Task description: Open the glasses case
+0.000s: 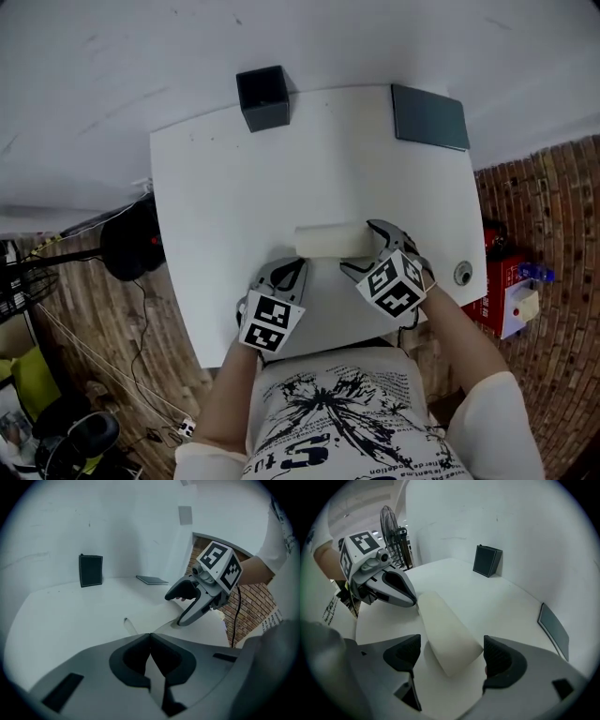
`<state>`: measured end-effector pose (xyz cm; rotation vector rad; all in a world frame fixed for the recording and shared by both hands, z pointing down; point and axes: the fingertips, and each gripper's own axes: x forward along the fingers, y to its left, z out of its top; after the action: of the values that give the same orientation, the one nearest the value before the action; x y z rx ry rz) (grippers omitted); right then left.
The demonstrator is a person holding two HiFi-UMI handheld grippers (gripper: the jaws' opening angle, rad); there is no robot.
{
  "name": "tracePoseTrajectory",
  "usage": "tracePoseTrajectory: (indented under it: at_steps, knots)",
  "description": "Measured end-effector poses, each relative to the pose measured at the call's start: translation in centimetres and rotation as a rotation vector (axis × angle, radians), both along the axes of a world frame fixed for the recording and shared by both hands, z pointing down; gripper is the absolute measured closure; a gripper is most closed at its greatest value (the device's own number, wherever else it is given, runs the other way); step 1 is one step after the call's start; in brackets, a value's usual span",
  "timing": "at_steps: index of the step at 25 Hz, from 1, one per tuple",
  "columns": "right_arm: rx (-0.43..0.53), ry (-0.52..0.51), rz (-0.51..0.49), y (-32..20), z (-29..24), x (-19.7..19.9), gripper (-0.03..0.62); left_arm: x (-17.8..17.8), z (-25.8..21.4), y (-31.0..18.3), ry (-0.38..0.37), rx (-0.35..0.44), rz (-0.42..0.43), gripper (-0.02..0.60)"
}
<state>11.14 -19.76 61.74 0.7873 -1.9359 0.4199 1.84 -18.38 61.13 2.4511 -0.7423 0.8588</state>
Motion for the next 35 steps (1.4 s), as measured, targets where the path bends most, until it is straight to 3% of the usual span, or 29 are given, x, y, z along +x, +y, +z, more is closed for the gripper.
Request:
tracePoseTrajectory:
  at_steps: [7, 20, 26, 30, 35]
  knots:
    - [0.017, 0.036, -0.039, -0.5, 0.5, 0.1, 0.208, 0.0, 0.2, -0.1, 0.030, -0.024, -0.033, 0.568]
    - [-0.055, -0.032, -0.131, -0.8, -0.7, -0.1, 0.259, 1.2, 0.3, -0.2, 0.012, -0.046, -0.141, 0.568]
    - [-0.041, -0.061, -0.184, -1.2, -2.0, -0.6, 0.335, 1.0, 0.6, -0.3, 0.007, -0.055, -0.191, 0.568]
    - [-0.014, -0.081, -0.168, -1.9, -2.8, -0.4, 0.369, 1.0, 0.6, -0.3, -0.028, -0.046, -0.189, 0.568]
    - [0.028, -0.052, -0.131, -3.3, -3.1, 0.8, 0.463, 1.0, 0.6, -0.3, -0.042, -0.056, -0.196, 0.568]
